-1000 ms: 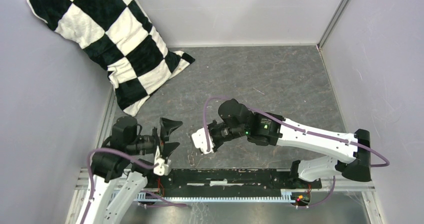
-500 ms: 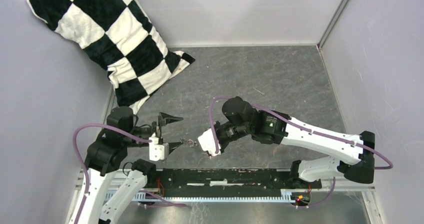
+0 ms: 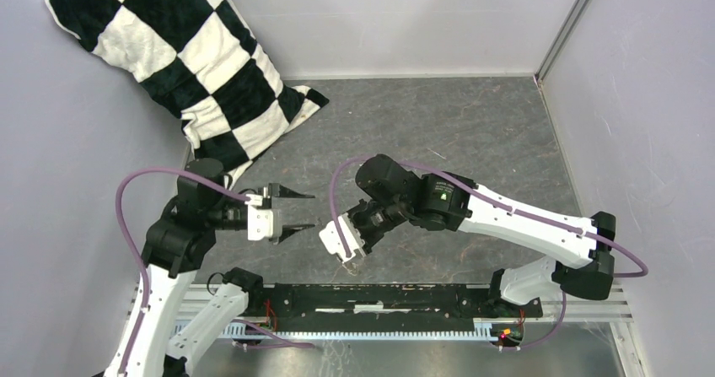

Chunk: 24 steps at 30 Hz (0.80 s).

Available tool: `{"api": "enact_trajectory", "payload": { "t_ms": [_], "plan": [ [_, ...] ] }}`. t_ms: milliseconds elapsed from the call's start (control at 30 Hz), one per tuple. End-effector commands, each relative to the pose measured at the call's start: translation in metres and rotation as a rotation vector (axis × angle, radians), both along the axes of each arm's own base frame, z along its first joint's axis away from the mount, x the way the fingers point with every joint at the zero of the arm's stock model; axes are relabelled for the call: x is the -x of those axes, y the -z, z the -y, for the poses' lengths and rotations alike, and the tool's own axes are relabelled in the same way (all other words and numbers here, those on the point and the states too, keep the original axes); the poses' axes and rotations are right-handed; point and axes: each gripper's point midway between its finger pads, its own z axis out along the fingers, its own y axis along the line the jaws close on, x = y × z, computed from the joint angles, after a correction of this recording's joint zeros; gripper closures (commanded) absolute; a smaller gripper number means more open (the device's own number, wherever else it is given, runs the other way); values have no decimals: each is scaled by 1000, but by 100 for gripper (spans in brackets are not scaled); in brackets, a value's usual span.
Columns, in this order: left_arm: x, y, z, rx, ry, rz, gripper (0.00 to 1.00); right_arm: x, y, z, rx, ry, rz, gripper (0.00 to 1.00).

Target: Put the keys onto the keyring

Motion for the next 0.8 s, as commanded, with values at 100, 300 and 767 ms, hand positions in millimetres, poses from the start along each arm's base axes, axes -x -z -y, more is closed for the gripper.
{"api": "enact_trajectory", "payload": {
  "t_ms": [100,300,767],
  "plan": [
    [-50,3,-2,-22,-177,-9,46,13,0,7,10,-87,64,100],
    [-61,37,11,6,-120,-30,44,29,10,-1,30,-163,64,100],
    [-78,0,-26,-48,-373,168,26,2,24,-19,-11,220,-118,100]
  ]
}}
